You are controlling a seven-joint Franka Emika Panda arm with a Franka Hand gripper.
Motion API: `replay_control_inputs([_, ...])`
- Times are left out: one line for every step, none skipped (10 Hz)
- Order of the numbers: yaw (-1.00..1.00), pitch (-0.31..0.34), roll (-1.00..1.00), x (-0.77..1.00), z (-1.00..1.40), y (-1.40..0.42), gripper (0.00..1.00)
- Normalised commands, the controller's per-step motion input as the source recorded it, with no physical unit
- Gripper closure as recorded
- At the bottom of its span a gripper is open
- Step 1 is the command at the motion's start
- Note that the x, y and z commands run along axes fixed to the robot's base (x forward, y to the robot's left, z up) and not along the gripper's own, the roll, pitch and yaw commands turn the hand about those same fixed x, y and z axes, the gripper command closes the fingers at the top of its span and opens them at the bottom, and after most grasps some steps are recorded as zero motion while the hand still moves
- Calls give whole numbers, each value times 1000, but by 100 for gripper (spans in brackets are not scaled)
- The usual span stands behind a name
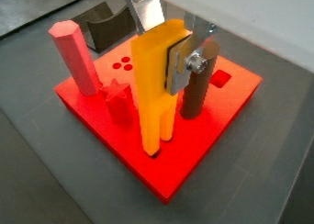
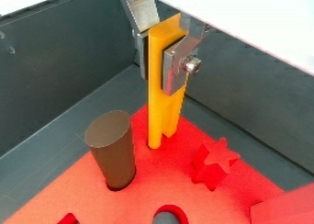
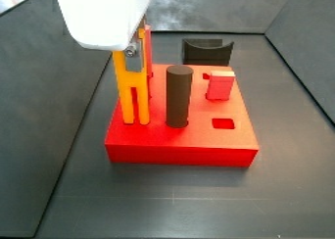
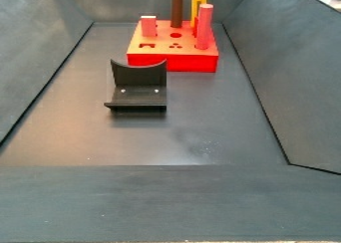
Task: Pick up the square-circle object. Move up. Place the square-circle object on the fixture. Regrasp the square-circle object. Rotate the square-circle object. Move to above the board. Insert the square-circle object.
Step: Insert the square-circle object.
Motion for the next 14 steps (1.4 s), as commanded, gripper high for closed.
replay_control_inputs([54, 0, 44, 243, -480, 0, 100])
replay_control_inputs([11, 0, 39, 309, -460, 0, 100])
replay_control_inputs([0, -1, 23, 151, -443, 0, 100])
replay_control_inputs([0, -29, 49, 100, -434, 0, 100])
replay_control_inputs([0, 0, 103, 100, -429, -31, 100])
replay_control_inputs([0, 0, 104, 51, -417, -60, 100])
replay_control_inputs([-54, -49, 84, 0, -380, -94, 100])
replay_control_inputs([-46, -59, 101, 0, -354, -83, 100])
replay_control_inputs([0, -39, 119, 0, -360, -63, 100])
replay_control_inputs([54, 0, 146, 0, -286, -43, 100])
replay_control_inputs([177, 0, 173, 23, -400, -54, 100])
replay_control_inputs([83, -13, 179, 86, -651, -49, 100])
replay_control_inputs([57, 0, 204, 109, -754, -71, 100])
replay_control_inputs([43, -9, 184, 111, -743, -46, 100])
